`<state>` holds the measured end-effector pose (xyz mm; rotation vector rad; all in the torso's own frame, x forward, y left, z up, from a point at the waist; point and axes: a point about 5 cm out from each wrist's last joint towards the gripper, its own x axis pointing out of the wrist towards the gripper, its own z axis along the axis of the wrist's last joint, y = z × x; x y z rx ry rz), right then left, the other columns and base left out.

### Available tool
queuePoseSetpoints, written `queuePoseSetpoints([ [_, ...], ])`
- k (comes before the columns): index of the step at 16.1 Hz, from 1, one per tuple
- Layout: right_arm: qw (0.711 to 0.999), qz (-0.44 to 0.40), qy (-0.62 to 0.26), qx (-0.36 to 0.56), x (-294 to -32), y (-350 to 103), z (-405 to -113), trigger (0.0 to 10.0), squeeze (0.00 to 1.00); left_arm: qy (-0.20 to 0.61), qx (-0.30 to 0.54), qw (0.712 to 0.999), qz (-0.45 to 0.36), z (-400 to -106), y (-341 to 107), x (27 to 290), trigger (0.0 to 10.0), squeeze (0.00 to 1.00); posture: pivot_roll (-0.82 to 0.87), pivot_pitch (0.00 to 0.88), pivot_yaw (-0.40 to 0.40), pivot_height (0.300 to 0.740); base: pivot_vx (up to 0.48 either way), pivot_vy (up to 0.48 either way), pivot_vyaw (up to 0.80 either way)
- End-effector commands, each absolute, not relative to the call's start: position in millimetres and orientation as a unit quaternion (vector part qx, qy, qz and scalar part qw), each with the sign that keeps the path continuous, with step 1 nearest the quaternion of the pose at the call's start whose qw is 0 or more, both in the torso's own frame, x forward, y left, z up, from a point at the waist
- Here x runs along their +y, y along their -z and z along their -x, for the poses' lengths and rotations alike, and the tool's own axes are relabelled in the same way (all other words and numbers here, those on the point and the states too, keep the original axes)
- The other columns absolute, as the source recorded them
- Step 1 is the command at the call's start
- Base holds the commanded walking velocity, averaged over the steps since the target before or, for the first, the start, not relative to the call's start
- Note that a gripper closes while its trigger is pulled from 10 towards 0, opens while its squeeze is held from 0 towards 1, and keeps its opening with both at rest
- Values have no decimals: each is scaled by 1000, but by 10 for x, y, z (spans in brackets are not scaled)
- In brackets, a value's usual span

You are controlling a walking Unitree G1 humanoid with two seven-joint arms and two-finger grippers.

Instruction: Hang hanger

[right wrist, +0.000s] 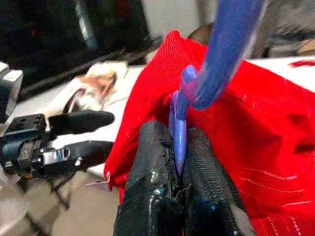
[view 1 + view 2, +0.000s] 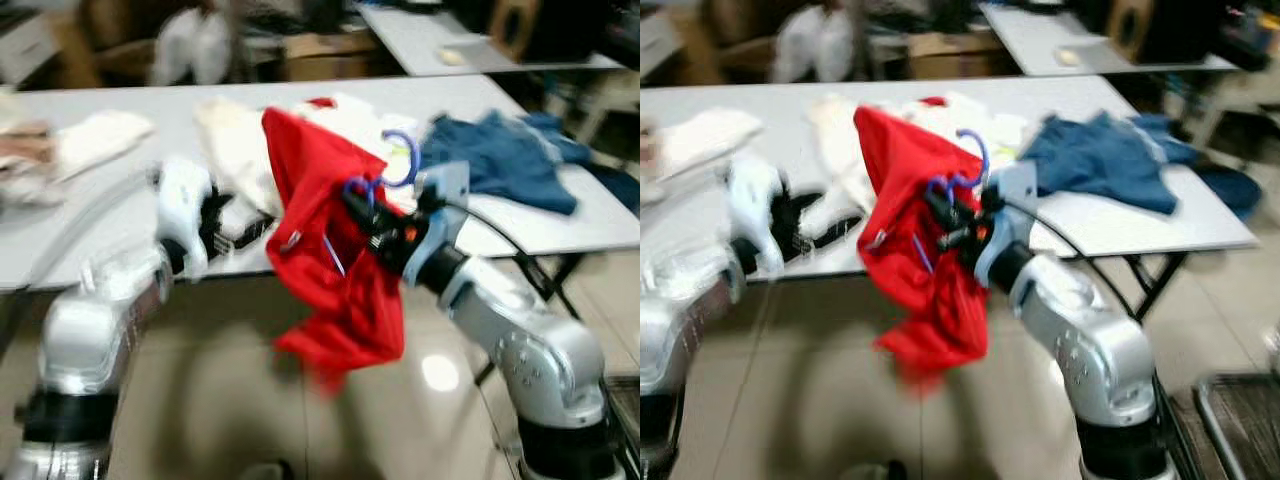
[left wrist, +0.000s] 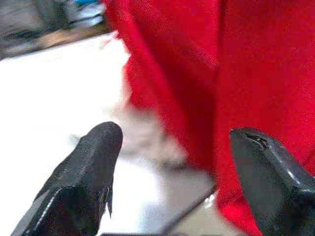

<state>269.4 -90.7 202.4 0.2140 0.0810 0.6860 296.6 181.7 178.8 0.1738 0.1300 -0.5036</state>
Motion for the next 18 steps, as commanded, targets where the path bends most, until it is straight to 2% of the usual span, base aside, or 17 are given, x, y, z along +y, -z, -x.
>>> queuePoseSetpoints([
  [1, 937, -83, -338, 43, -874, -2004, -2666, 10000, 0, 229, 33, 964, -132, -2970, -1887, 1814, 10000, 1000, -138, 0, 31, 740, 0, 0, 800],
  [3, 943, -58, -324, 56, -904, -1893, -2662, 10000, 0, 187, 26, 977, -103, -2939, -1862, 1781, 10000, 1000, -130, 0, 18, 740, 0, 0, 800],
  [7, 950, -56, -305, 26, -915, -1930, -2642, 10000, 0, 173, 19, 977, -122, -2910, -1798, 1797, 10000, 1000, -148, 0, 27, 740, 0, 0, 800],
  [10, 976, -35, -213, 3, -1135, -1913, -2693, 10000, 0, 143, 6, 983, -117, -2984, -1813, 1758, 10000, 1000, -153, 0, 28, 740, 0, 0, 794],
  [12, 987, 0, -163, -17, -1310, -1906, -2716, 10000, 0, 169, 25, 979, -107, -2894, -1743, 1659, 10000, 1000, -141, 0, 21, 740, 0, 0, 791],
  [15, 987, -3, -157, -18, -1329, -1869, -2694, 10000, 0, 214, 37, 969, -115, -2863, -1660, 1528, 10000, 1000, -157, 0, 24, 740, 0, 0, 635],
  [18, 992, -2, -129, 6, -1365, -1731, -2667, 10000, 0, 212, 34, 974, -66, -2920, -1650, 1401, 10000, 1000, -169, 0, 27, 740, 0, 0, 627],
])
